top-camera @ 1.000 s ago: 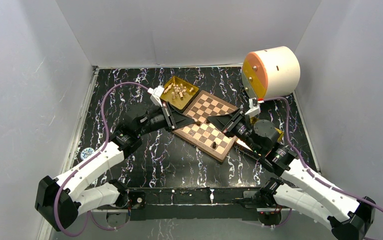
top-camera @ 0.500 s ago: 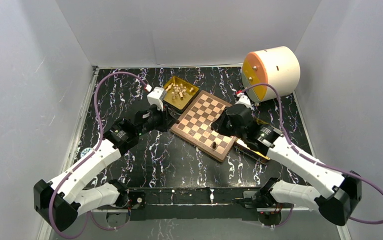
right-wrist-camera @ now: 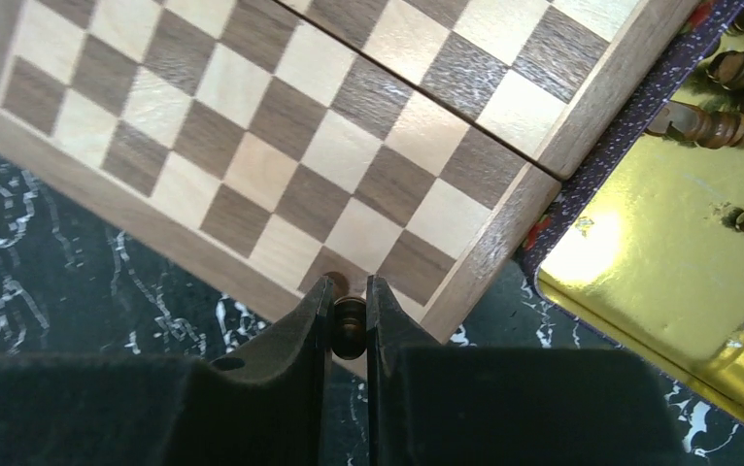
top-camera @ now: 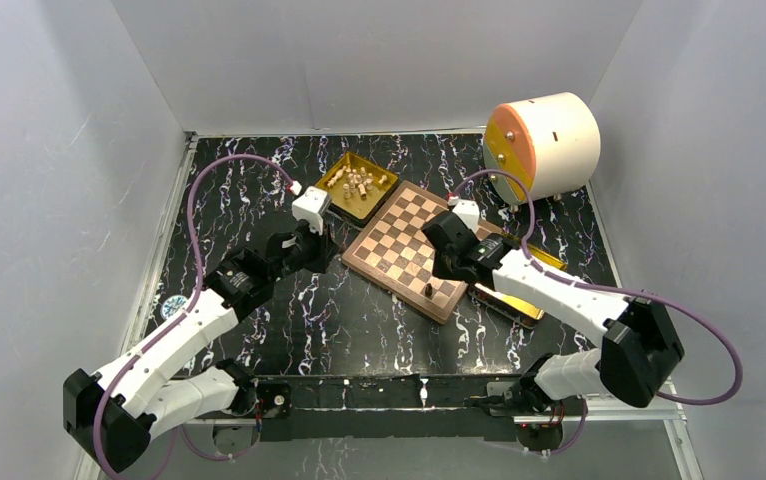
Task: Set up the chess pieces on the board
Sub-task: Place the chess piece on the chessboard.
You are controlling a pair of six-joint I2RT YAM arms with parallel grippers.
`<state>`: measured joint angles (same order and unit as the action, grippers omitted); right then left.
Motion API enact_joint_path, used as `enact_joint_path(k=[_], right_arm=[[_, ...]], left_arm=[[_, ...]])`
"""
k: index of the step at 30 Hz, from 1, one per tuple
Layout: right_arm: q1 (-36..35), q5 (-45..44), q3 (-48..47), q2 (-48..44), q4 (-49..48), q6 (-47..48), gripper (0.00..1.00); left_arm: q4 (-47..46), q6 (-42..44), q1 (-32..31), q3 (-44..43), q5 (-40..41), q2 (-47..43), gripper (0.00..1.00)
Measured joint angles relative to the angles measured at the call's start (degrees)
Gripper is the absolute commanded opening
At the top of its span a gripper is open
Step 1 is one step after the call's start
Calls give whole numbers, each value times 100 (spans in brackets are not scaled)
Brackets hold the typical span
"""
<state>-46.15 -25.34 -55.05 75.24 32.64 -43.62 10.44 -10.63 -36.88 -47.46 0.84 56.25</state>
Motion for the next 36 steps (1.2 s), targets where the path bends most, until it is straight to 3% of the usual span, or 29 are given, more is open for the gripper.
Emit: enact_joint_path(k=[8, 36], right_arm=[[363, 227, 308, 175, -116, 48, 17], [490, 439, 807, 463, -638, 44, 21]], left_arm=[[-17, 20, 0, 28, -11, -76, 0], [-13, 20, 0, 35, -22, -98, 0]])
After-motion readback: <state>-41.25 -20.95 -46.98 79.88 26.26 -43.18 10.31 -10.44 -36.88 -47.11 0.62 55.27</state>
